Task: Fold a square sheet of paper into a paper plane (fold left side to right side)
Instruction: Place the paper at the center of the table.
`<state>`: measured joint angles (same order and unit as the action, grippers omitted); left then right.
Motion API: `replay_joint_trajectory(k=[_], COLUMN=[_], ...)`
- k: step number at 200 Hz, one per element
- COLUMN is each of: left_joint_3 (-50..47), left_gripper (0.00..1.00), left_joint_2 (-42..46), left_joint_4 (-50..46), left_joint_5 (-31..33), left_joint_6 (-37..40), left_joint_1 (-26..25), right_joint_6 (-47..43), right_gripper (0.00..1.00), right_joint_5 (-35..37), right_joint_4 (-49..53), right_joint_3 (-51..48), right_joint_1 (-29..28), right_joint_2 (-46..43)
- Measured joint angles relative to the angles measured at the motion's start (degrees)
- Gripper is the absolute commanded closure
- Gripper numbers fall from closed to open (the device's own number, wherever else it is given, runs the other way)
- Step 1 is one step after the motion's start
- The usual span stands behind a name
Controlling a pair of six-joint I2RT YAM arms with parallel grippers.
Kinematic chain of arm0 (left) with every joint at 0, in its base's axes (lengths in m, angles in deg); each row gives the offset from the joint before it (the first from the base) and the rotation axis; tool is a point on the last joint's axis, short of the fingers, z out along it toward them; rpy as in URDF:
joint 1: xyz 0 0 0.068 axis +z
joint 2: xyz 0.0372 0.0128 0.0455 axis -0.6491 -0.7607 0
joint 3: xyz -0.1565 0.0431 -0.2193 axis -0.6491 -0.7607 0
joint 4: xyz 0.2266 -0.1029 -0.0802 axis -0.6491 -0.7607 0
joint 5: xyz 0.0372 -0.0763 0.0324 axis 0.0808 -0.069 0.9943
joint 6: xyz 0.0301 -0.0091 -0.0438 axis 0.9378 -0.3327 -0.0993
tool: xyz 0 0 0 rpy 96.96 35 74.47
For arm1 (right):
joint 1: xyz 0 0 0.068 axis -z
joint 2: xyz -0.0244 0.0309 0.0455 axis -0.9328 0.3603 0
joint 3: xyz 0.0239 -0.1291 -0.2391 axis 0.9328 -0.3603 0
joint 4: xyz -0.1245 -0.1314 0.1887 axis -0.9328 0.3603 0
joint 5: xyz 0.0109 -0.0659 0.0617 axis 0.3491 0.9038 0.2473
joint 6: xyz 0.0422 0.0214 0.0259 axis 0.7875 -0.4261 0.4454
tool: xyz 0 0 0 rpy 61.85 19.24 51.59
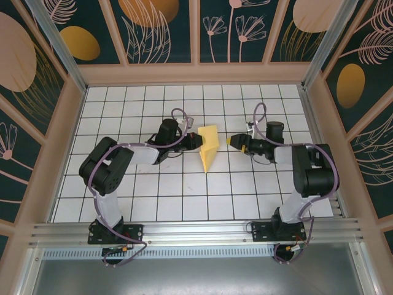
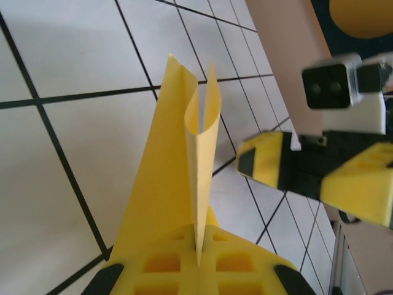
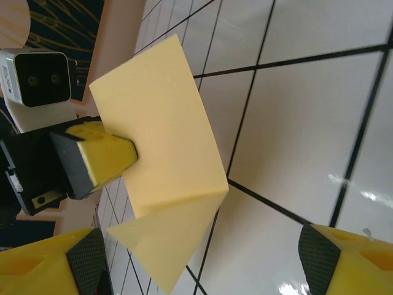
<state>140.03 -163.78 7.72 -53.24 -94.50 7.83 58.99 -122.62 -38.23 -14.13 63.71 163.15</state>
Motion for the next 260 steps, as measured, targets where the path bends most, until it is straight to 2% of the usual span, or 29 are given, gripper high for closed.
replay_joint_trajectory(k=[39,84,128,163,175,182,192,202,210,226,260], left_joint_3=[-1.5,-1.5,-1.5,-1.4,-1.0,-0.6,0.0,0.5,0.6,0.6,0.6], left_gripper=[1.0,1.0,0.99,0.89,0.77,0.74,0.69,0.55,0.47,0.44,0.45], left_joint_2=[0.0,-0.7,-3.1,-4.4,-4.4,-4.4,-4.2,-3.5,-2.5,0.8,12.5], left_joint_4=[0.6,3.5,3.6,3.4,2.8,1.9,0.2,-2.1,-4.2,-9.6,-19.1], left_joint_5=[-3.0,-5.3,-6.2,-6.2,-6.0,-5.6,-4.7,-3.3,-1.8,2.7,12.4], left_joint_6=[0.1,-1.3,-2.1,-2.3,-1.9,-1.4,0.0,1.0,2.6,5.2,11.1], left_joint_1=[0.0,0.0,0.0,0.0,0.0,0.0,0.0,0.0,0.1,0.2,-0.4], right_joint_6=[-1.3,-1.1,-0.1,0.2,0.3,0.2,0.0,-0.1,0.0,0.1,2.0], right_gripper=[0.25,0.31,0.54,0.84,0.94,0.97,0.99,1.0,1.0,1.0,1.0], right_joint_5=[-2.7,-3.5,-4.6,-5.0,-5.0,-5.0,-4.9,-4.7,-4.5,-3.9,-0.7], right_joint_4=[-1.7,-2.7,-3.8,-4.5,-4.2,-3.9,-3.5,-3.0,-2.7,-1.9,0.5], right_joint_3=[4.9,6.3,7.1,7.1,7.1,7.1,7.1,7.1,7.1,7.1,7.1], right_joint_1=[-3.4,-4.8,-5.3,-5.3,-5.3,-5.3,-5.3,-5.3,-5.4,-5.5,-6.1], right_joint_2=[6.9,11.8,13.4,13.4,13.4,13.4,13.4,13.4,13.3,13.3,11.8])
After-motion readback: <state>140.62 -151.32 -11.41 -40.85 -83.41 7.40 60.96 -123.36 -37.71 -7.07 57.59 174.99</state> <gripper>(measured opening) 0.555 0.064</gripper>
